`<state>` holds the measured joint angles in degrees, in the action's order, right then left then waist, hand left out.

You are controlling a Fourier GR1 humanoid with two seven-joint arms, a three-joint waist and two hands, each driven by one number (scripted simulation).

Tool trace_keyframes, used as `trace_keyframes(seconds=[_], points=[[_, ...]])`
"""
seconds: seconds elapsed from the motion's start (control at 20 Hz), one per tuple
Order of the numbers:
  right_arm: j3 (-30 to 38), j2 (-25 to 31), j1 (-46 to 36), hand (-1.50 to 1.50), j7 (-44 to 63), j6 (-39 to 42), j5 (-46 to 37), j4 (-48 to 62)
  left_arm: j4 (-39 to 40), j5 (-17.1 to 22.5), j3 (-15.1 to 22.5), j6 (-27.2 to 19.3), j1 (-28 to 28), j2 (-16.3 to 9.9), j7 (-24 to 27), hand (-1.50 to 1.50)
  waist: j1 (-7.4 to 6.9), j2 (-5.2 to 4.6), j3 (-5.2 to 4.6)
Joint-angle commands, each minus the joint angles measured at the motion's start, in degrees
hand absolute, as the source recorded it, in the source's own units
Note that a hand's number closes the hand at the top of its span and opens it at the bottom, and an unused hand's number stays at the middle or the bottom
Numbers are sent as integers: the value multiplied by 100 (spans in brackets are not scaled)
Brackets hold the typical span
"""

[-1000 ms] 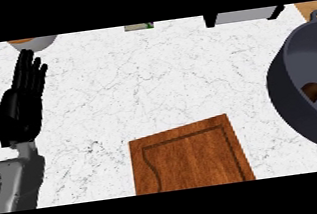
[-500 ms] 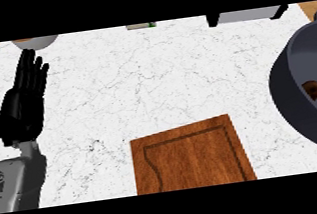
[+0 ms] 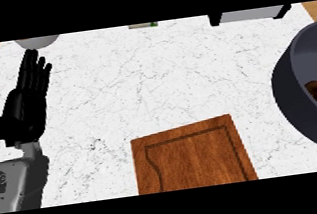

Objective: Pick the sweet potato from the cutting board and place it in the pot

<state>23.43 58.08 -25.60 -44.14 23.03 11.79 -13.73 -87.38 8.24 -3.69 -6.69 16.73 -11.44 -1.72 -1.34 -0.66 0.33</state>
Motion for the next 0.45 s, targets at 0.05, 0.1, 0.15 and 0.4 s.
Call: trace_keyframes(seconds=[0.05,0.1,0.15,0.4], points=[[195,303,110,-150,-350,556,91,325,-220,66,-52,4,-31,-43,-175,0,-57,-7,17],[208,335,209,-150,-446,671,103,301,-76,138,-128,86,-37,-58,-36,0,-33,-22,23],[221,394,300,-150,-514,702,100,292,-51,118,-147,-10,139,-44,-135,0,10,-24,28],[262,426,420,-150,-538,593,89,292,-83,63,-95,52,-38,-25,33,0,-29,-31,32]])
